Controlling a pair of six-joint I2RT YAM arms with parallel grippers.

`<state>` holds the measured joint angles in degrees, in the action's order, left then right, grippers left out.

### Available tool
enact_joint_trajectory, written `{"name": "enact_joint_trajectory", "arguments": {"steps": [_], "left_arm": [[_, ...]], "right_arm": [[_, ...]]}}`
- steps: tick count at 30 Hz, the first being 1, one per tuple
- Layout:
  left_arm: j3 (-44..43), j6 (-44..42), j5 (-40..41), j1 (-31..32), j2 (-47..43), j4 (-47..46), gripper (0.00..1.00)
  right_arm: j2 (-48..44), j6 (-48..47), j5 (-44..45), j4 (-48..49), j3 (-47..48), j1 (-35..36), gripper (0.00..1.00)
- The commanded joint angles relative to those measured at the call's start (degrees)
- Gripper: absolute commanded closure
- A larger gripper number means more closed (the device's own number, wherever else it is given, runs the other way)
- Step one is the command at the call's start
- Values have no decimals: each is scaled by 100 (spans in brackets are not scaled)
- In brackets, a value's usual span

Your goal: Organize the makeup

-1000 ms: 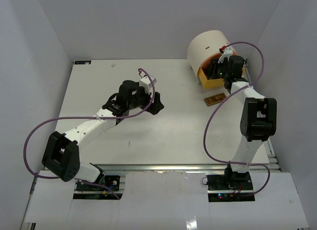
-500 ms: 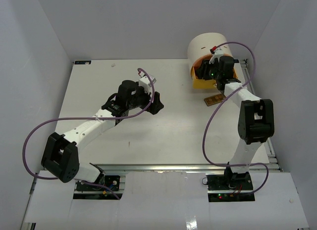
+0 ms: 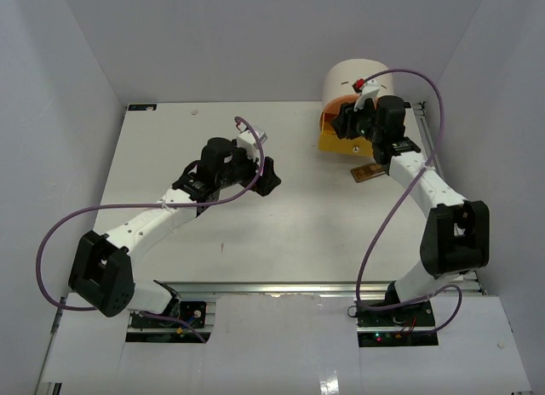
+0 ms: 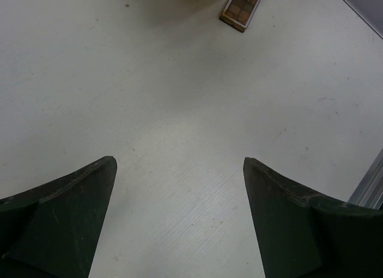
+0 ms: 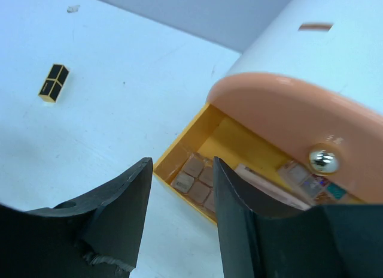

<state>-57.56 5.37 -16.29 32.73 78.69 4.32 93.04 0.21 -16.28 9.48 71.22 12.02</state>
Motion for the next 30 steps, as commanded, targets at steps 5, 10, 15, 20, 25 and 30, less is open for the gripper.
{"name": "enact_joint_trajectory", "arguments": {"steps": [5,10,15,20,25,30], "left_arm": [[54,-28,5,-32,-367,-36,2],[55,-36,19,-39,-484,-33,2],[61,-28,-5,-39,-568,-36,2],[61,-15,-35,-39,-600,-45,2],[77,-17,-17,-39,-609,-43,2],[87,-30,49,-39,-614,-36,2]], "right_arm": [[-1359,-2883,-1234,-1088,-445,-77,51],[-1101,-4404,-1048,-3151,-197,-83,80],[-1303,-5414,-42,-3394,-833,-95,92],[-1224,-6281,865,-3283,-1027,-95,92],[-476,-6534,982,-3243,-446,-95,92],[295,-6422,1501,-2777,160,-97,64]]}}
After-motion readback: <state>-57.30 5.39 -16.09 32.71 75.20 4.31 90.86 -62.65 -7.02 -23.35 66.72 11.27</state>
